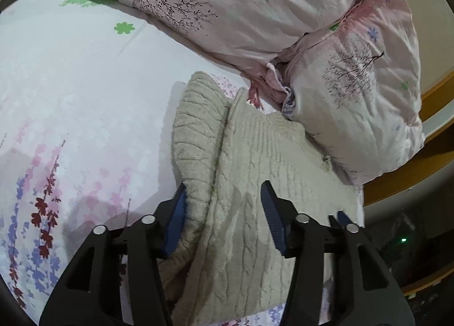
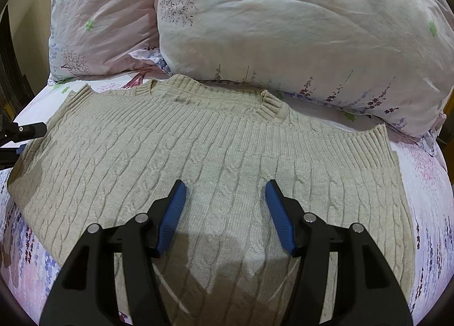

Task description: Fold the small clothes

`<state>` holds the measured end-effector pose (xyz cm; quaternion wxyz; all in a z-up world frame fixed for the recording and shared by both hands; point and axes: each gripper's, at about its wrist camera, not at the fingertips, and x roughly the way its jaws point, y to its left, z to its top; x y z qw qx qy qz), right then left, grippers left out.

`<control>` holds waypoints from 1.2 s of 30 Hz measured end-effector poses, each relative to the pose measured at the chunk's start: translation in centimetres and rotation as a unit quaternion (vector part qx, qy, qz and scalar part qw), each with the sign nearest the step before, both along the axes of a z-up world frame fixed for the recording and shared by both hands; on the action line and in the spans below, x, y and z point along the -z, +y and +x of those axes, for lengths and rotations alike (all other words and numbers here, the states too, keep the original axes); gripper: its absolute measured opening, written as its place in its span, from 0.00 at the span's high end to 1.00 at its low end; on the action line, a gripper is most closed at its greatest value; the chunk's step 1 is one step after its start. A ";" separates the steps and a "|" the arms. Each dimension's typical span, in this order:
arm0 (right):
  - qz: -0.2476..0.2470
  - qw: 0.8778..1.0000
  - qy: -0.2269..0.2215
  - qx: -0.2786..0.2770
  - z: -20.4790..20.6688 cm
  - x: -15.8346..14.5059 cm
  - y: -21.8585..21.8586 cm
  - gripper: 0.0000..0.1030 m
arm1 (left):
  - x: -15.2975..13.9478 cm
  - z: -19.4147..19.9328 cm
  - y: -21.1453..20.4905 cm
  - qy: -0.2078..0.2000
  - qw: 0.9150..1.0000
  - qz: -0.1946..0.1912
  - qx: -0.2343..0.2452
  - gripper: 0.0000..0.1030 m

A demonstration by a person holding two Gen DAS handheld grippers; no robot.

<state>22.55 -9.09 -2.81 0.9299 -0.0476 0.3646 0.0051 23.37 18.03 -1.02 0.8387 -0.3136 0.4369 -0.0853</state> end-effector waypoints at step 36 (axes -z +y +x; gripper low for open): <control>0.031 0.999 -0.007 -0.011 -0.4 -1.4 -1.8 0.43 | -8.2 0.9 -7.0 -0.103 0.987 -0.109 0.049 0.85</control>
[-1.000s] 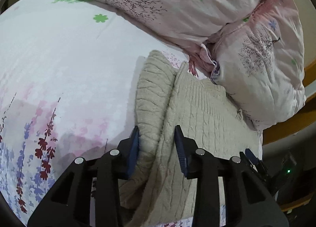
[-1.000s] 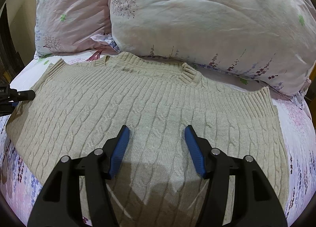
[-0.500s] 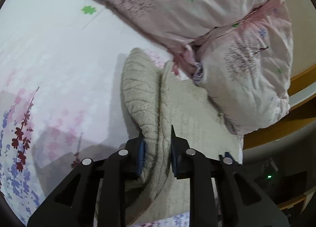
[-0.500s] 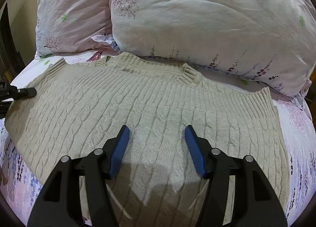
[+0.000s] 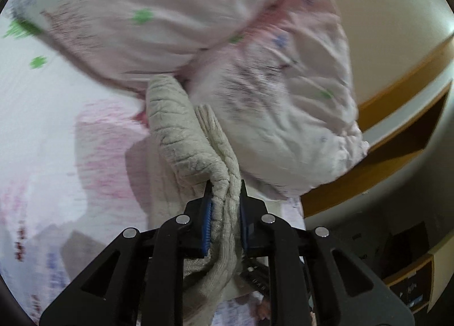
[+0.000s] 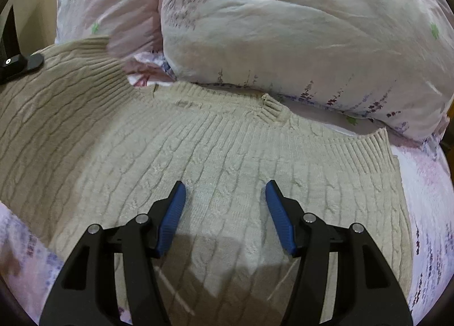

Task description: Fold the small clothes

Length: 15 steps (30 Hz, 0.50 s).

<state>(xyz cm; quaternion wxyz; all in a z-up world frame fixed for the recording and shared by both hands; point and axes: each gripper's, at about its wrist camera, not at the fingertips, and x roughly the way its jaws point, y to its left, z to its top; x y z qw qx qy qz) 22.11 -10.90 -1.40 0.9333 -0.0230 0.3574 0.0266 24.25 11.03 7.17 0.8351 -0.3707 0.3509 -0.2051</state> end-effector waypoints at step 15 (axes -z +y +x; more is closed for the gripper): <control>0.084 0.985 -0.016 0.150 -5.5 -1.0 -14.7 0.43 | 3.0 2.8 -20.0 0.023 0.988 0.057 0.140 0.98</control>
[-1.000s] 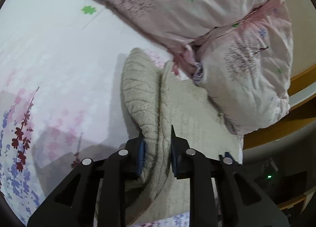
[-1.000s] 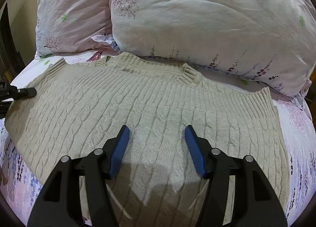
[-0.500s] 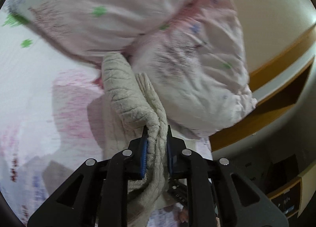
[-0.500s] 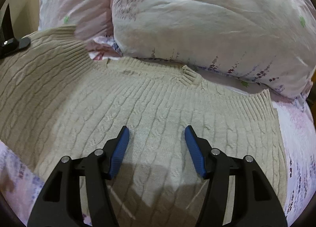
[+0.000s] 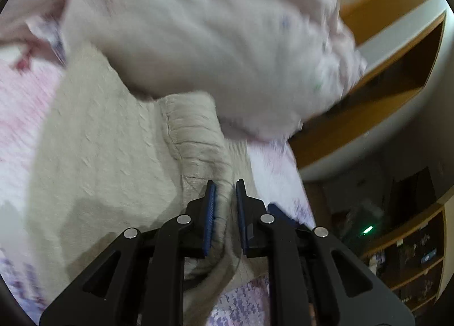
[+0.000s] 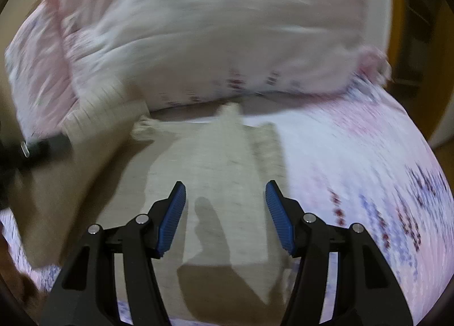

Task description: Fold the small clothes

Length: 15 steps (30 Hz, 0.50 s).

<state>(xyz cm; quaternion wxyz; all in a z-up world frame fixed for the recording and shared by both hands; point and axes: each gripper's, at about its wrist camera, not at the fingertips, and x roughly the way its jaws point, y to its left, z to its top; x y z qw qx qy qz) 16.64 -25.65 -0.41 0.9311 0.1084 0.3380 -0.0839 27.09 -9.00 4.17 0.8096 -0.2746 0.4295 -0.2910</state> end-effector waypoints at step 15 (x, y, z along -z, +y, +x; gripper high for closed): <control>0.256 0.958 0.006 -0.132 1.4 -0.1 -0.4 0.44 | -2.7 -3.4 7.7 -0.060 0.997 0.043 -0.039 0.40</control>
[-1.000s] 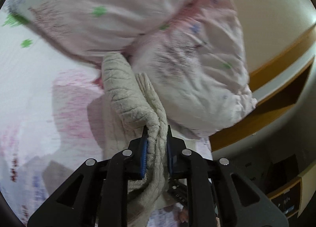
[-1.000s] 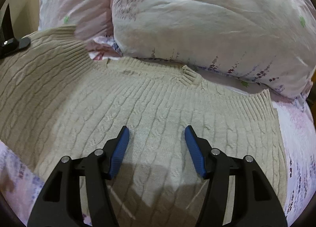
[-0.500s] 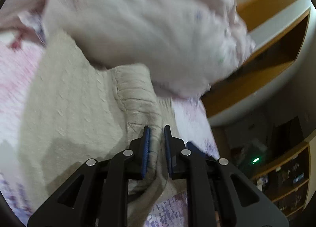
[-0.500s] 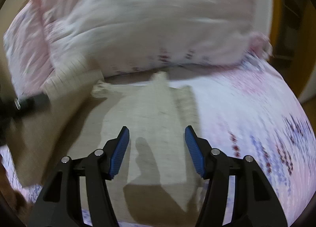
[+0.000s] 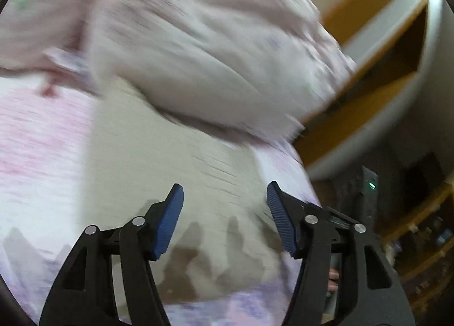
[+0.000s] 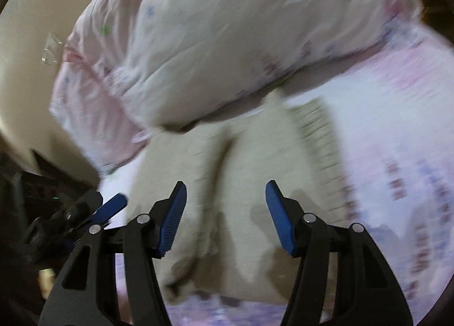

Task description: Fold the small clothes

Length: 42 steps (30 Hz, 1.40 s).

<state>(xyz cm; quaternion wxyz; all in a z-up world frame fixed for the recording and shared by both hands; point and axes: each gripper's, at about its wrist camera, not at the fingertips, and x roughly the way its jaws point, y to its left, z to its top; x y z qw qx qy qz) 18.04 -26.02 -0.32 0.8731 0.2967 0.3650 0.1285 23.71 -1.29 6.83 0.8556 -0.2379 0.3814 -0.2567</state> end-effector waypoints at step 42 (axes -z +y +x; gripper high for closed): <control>-0.349 0.931 -0.034 0.098 -1.2 -0.8 1.3 0.85 | 5.8 0.3 0.4 0.133 0.991 -0.016 0.028 0.35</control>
